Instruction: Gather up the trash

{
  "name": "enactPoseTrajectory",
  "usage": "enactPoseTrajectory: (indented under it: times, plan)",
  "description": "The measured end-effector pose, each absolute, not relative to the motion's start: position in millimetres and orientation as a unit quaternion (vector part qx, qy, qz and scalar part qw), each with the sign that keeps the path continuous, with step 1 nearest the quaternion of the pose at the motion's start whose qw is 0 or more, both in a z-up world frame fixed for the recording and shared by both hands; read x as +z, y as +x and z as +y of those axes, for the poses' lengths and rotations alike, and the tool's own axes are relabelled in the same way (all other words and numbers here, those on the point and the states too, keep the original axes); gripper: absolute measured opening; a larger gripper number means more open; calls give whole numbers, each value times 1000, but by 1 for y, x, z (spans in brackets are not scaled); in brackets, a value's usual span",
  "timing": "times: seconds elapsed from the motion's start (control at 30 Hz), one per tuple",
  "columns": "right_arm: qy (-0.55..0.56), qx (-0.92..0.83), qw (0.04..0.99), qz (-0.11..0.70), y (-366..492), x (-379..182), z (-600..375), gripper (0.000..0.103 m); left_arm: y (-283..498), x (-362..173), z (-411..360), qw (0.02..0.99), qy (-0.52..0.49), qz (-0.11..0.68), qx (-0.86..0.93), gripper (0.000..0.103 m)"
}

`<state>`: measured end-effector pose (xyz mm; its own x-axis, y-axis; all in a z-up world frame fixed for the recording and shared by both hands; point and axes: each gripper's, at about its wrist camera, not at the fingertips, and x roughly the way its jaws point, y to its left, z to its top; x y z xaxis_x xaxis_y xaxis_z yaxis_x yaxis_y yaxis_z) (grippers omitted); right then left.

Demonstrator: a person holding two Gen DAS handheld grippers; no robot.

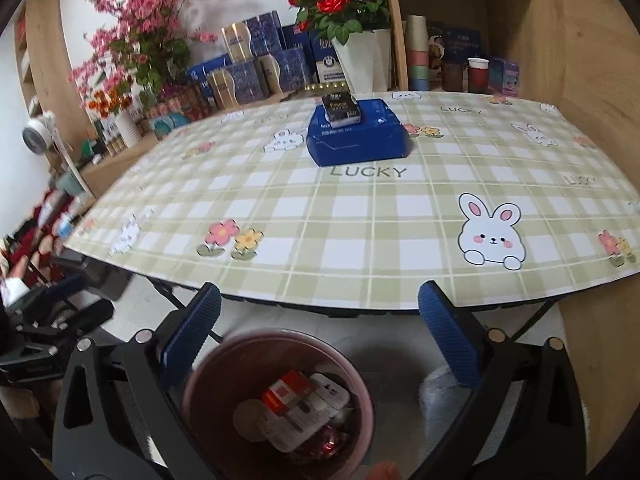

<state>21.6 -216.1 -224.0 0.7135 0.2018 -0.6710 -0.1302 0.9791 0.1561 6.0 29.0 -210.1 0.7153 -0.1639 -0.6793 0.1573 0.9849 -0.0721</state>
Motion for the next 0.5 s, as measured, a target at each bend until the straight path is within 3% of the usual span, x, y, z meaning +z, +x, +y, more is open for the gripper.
enactPoseTrajectory:
  times: [0.5]
  plan:
    - [30,40,921,387,28,-238,-228,97,14,-221,36,918,-21,390,-72,94]
